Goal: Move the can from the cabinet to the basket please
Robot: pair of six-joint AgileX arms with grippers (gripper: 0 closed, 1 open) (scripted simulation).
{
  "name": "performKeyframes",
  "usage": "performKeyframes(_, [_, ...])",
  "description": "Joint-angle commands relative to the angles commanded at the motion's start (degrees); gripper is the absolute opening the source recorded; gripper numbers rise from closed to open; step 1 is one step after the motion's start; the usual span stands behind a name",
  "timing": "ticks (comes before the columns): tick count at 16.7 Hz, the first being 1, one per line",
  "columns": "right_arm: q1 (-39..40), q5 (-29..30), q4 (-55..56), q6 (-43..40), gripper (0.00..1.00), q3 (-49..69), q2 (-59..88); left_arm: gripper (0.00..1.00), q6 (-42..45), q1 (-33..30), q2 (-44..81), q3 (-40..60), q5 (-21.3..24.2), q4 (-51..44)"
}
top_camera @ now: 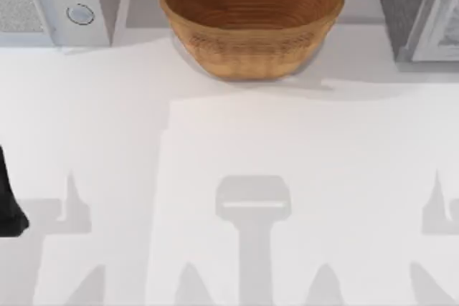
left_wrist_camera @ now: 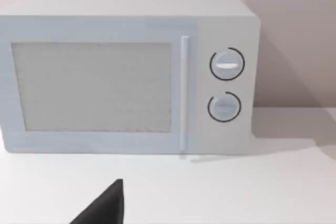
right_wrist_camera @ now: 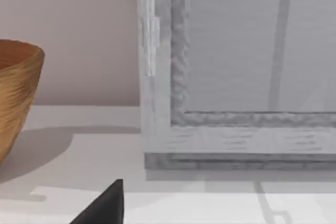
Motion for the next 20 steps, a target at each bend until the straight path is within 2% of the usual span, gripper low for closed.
performKeyframes(4, [0.3, 0.2, -0.3, 0.0, 1.00, 1.8, 1.4, 1.00, 0.0, 0.0, 0.0, 0.0, 0.0, 0.0])
performKeyframes(8, [1.6, 1.4, -2.6, 0.2, 1.00, 12.5, 9.8, 1.00, 0.0, 0.0, 0.0, 0.0, 0.0, 0.0])
performKeyframes(20, [7.8, 8.4, -17.8, 0.4, 1.00, 72.8, 56.4, 1.00, 0.0, 0.0, 0.0, 0.0, 0.0, 0.0])
